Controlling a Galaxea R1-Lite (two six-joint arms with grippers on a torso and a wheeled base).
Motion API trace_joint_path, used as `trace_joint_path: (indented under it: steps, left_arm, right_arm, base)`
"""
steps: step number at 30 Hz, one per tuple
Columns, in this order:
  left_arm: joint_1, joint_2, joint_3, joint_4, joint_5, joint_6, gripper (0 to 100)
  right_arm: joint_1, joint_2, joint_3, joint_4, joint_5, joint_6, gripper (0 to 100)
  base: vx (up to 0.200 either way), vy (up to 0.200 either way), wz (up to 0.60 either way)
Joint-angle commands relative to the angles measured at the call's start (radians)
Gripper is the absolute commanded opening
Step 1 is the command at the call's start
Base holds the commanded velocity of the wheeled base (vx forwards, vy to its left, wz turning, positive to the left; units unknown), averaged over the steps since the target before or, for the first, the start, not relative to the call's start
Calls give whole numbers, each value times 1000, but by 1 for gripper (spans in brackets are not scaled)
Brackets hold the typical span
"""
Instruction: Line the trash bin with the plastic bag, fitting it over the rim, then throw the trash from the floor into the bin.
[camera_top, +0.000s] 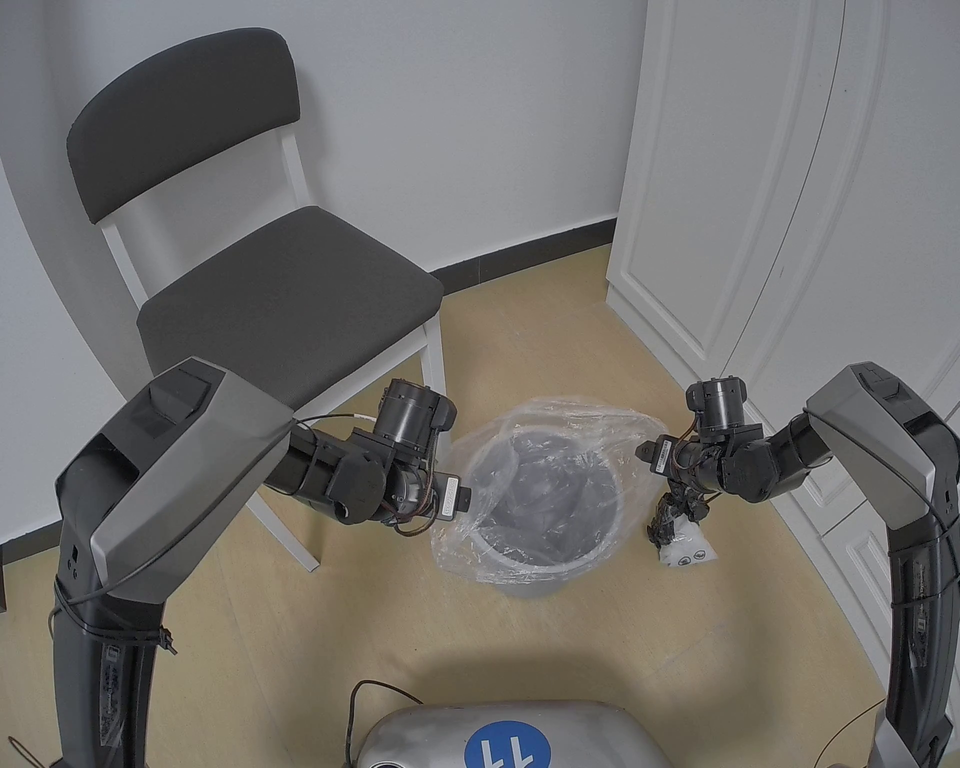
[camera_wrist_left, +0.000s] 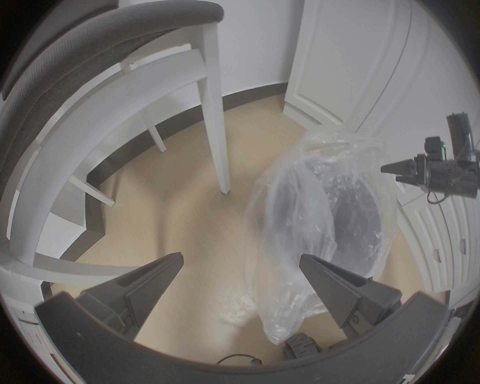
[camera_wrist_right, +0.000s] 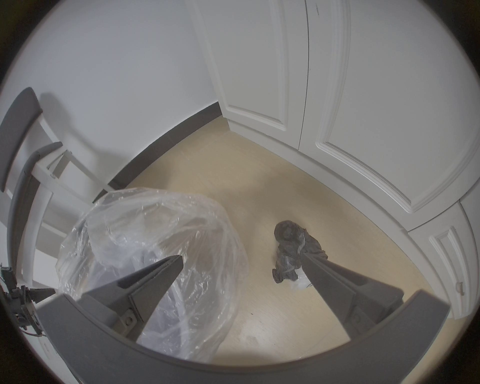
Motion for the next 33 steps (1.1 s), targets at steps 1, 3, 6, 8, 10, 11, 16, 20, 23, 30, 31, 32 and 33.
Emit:
trace_joint_path:
  steps: [1,3,6,8,10,11,16,20,23,30,31,32,33]
  left_arm:
    - [-18,10,20,0,-1,5,100]
    - [-25,18,20,-1,-1,5,100]
    - [-30,33,18,-3,-1,4,100]
    - [-30,39,15,-3,1,5,100]
    - [-30,62,0,-6,8,4,100]
    - [-30,71,-11,-8,13,4,100]
    - [-2,103,-62,-26,39,4,100]
    - [32,127,-118,-23,76,5,100]
    - [59,156,-161,-21,76,5,100]
    - [88,217,-246,-9,76,4,100]
    - [88,217,-246,-9,76,2,100]
    - [88,215,-246,-11,76,2,100]
    - [88,212,-246,-12,76,0,100]
  right_arm:
    - [1,-4,15,-1,0,-4,100]
    - [1,-4,15,-1,0,-4,100]
    - [1,-2,15,-1,0,-6,100]
    - [1,-2,17,-1,0,-6,100]
    - [1,1,15,-1,0,-6,100]
    - [1,2,15,-1,0,-7,100]
    - [-2,12,9,-25,0,-14,100]
    - [-8,31,14,-82,-2,-17,100]
    - [-12,48,7,-103,0,-18,100]
    - [-32,87,-25,-105,0,-18,100]
    - [-34,93,-32,-105,0,-17,100]
    - [-34,99,-40,-105,1,-14,100]
    - [-40,111,-55,-105,1,-9,100]
  base:
    - [0,0,0]
    - [0,0,0]
    - [0,0,0]
    - [0,0,0]
    - [0,0,0]
    - [0,0,0]
    - [0,0,0]
    - [0,0,0]
    - [0,0,0]
    - [0,0,0]
    - [0,0,0]
    - [0,0,0]
    - [0,0,0]
